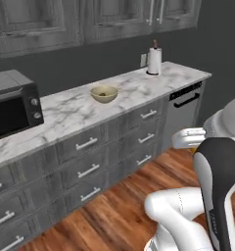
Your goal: Take the orange, mushroom, and kiwi from the freezer and place them in the bowl on the counter.
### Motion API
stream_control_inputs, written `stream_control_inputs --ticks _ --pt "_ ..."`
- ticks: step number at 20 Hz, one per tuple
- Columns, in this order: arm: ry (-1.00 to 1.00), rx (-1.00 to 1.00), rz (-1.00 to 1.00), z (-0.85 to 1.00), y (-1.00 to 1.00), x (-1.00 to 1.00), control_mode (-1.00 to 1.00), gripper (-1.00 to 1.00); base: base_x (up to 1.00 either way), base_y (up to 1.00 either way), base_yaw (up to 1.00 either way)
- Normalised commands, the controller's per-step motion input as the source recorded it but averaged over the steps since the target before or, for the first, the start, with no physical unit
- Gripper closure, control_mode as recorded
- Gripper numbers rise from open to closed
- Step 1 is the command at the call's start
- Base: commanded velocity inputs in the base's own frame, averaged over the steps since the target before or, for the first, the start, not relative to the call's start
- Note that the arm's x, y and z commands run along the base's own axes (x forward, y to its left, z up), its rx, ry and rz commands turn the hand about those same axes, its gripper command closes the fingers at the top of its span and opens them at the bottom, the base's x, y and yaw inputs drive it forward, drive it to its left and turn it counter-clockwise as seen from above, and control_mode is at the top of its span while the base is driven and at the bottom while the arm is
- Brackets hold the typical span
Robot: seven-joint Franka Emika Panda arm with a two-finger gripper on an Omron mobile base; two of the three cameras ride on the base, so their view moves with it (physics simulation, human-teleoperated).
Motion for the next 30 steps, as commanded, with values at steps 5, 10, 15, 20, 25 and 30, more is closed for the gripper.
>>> stream_control_inputs --ticks 5,10,15,20,25,30 --pt "0.00 0.00 0.00 0.00 0.00 0.00 1.00 1.00 1.00 -0.44 0.61" --pt "0.00 0.00 0.00 0.00 0.00 0.00 1.00 1.00 1.00 -0.46 0.61" --pt "0.00 0.00 0.00 0.00 0.00 0.00 1.00 1.00 0.88 -0.84 0.48" --pt "0.00 0.00 0.00 0.00 0.00 0.00 1.00 1.00 0.17 -0.85 0.11" --pt "0.00 0.00 0.00 0.00 0.00 0.00 1.00 1.00 0.25 -0.32 -0.16" --pt "0.00 0.00 0.00 0.00 0.00 0.00 1.00 1.00 0.61 0.51 -0.25"
